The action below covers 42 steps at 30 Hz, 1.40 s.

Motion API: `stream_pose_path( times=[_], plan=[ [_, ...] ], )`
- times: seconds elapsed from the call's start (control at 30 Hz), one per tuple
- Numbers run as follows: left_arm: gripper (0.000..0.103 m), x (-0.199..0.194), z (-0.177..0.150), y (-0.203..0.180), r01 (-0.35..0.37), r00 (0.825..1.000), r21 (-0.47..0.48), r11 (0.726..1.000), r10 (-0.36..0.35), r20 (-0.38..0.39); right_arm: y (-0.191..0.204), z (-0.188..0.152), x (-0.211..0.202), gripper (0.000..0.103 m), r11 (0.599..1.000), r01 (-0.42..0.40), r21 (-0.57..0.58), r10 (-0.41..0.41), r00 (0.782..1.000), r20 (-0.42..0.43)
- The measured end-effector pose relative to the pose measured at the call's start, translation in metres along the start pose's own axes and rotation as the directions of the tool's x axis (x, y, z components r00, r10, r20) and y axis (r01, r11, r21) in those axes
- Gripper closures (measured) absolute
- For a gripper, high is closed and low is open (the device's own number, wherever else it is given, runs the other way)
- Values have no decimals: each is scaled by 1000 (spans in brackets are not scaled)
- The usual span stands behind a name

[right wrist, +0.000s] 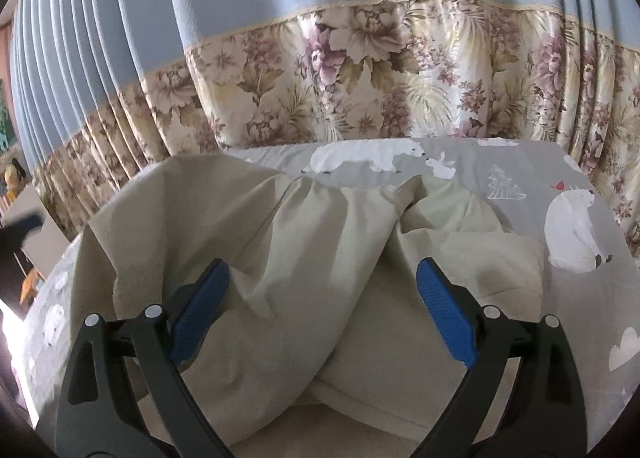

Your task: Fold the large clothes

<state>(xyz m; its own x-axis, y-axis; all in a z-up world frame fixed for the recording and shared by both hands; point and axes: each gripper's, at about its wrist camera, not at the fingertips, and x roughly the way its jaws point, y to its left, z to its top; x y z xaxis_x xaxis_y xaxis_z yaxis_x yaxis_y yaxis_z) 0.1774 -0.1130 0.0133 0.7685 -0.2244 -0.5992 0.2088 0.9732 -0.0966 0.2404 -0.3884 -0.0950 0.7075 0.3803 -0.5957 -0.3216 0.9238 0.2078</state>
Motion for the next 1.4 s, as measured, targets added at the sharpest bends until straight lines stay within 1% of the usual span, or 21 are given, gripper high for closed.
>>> stream_pose_path(
  times=[0.13, 0.2, 0.23, 0.3, 0.37, 0.43, 0.47, 0.5, 0.57, 0.63, 0.77, 0.83, 0.93, 0.97, 1.03, 1.07, 1.13, 1.2, 1.27, 1.33, 1.4],
  plan=[
    [12, 49, 17, -1, 7, 995, 46, 999, -2, -97, 5, -4, 6, 8, 999, 11, -33, -12, 999, -33],
    [12, 69, 18, -10, 71, 987, 65, 995, -61, -146, 8, -6, 10, 8, 999, 9, -43, -12, 999, -53],
    [12, 76, 19, -14, 68, 985, 73, 995, -55, -161, 8, -7, 12, 9, 999, 3, -46, -6, 998, -64],
    [12, 97, 20, -18, 80, 979, 83, 993, -63, -194, 11, -10, 20, 20, 998, -14, -58, 8, 995, -102],
    [12, 113, 20, -15, 72, 974, 64, 995, -56, -218, 15, -14, 27, 51, 996, -19, -82, 7, 990, -139],
    [14, 124, 18, -10, 66, 973, 44, 997, -54, -226, 18, -17, 29, 63, 994, -25, -103, 10, 989, -149],
    [34, 130, 15, -4, 66, 970, 29, 997, -57, -237, 19, -17, 28, 71, 994, -35, -102, 19, 989, -148],
    [71, 136, 11, 2, 61, 964, 14, 998, -55, -259, 19, -17, 27, 76, 995, -46, -94, 31, 989, -147],
    [92, 139, 5, 16, 42, 967, -6, 999, -43, -251, 15, -13, 21, 86, 997, -47, -68, 39, 993, -113],
    [98, 127, 2, 27, 40, 974, -33, 999, -47, -222, 5, -6, 7, 89, 1000, 16, -13, -16, 1000, -16],
    [98, 95, -14, 41, 95, 986, -83, 992, -106, -130, -1, 8, -13, 89, 991, 133, 16, -134, 980, 148],
    [97, 90, -21, 34, 104, 989, -53, 993, -109, -103, 5, 9, -3, 87, 980, 198, -28, -192, 969, 156],
    [94, 99, -39, 39, 113, 983, -89, 990, -124, -132, -8, 4, 17, 39, 964, 265, -5, -263, 961, 86],
    [90, 101, -45, 43, 126, 980, -108, 986, -141, -137, -13, 2, 16, 35, 968, 251, 19, -252, 966, 65],
    [68, 97, -51, 47, 135, 980, -135, 982, -152, -126, -21, 1, 5, 28, 975, 212, 65, -216, 975, 52],
    [51, 93, -53, 49, 128, 982, -140, 982, -146, -121, -22, 2, -6, 24, 977, 201, 73, -206, 977, 63],
    [42, 83, -52, 50, 138, 984, -139, 981, -152, -97, -17, 7, -24, 14, 988, 144, 52, -147, 988, 39],
    [28, 73, -49, 47, 129, 988, -111, 985, -137, -68, -5, 8, -32, 15, 997, 75, -17, -75, 997, 1],
    [21, 66, -47, 47, 133, 989, -97, 986, -138, -45, 11, 4, -33, 15, 994, 40, -102, -45, 998, -43],
    [21, 68, -48, 47, 145, 987, -95, 985, -151, -50, 21, -2, -22, 17, 989, 23, -146, -39, 993, -112],
    [20, 78, -53, 40, 146, 985, -67, 987, -151, -82, 28, -13, -1, 29, 984, 29, -179, -65, 978, -200]
  ],
)
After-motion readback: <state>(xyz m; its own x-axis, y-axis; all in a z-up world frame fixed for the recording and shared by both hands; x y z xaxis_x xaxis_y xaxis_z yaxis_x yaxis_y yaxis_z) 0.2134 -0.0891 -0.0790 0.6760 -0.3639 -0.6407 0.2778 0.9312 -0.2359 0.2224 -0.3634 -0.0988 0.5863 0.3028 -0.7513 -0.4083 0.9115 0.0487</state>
